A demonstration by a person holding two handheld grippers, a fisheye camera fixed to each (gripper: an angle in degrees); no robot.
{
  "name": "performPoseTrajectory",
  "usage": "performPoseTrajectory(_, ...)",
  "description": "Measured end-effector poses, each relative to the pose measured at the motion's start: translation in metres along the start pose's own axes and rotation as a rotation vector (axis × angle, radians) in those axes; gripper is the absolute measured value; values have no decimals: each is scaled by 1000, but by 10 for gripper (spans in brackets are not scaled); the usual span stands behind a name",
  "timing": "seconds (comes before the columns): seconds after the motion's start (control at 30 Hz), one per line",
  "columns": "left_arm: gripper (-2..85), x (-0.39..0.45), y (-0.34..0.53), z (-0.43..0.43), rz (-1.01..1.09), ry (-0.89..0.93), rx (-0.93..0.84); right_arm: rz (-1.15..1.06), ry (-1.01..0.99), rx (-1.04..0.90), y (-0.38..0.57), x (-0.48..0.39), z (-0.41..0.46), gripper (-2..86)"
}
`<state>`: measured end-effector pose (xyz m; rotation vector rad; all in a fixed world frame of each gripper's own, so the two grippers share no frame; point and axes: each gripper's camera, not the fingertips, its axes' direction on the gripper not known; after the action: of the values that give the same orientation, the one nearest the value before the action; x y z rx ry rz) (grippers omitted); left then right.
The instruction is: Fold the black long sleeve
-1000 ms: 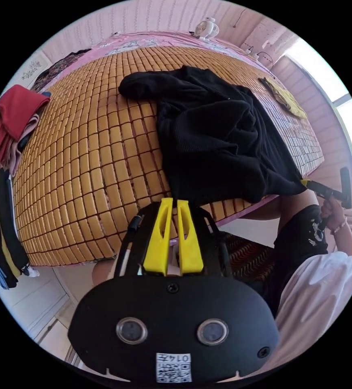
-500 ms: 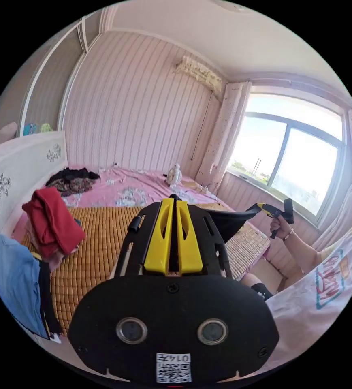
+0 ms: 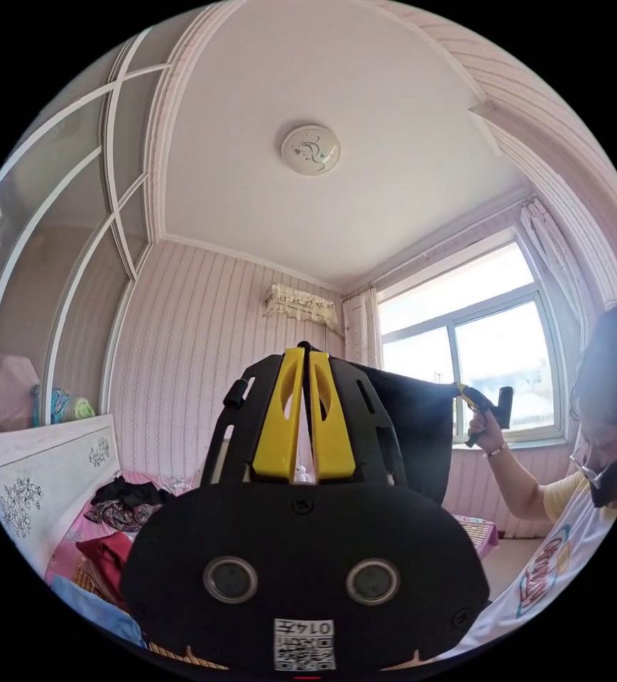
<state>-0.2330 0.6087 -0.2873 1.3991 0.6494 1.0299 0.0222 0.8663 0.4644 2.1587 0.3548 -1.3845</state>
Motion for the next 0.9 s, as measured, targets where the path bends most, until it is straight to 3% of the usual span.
performPoseTrajectory(0.2, -10, 37, -34, -54, 143, -12, 160, -93, -99, 51, -44, -48, -25, 3)
performPoseTrajectory(0.33, -10, 31, -40, -45, 112, -32, 120, -158, -52, -17, -53, -66, 1, 3)
performPoseTrajectory(0.57, -10, -62, 71, 66, -104, -235, -385, 11, 137, -597, 78, 38, 148, 3)
performPoseTrajectory(0.67, -10, -98, 122, 108, -247, -273, -477, 148, 179, -676, 123, 93, 197, 3)
performPoseTrajectory(0.77, -10, -114, 115, 132, -303, -274, -392, 262, 178, -561, 96, 131, 215, 3)
performPoseTrajectory(0.9, -10, -102, 56, 151, -151, -214, -212, 181, 152, -276, 32, 131, 208, 3)
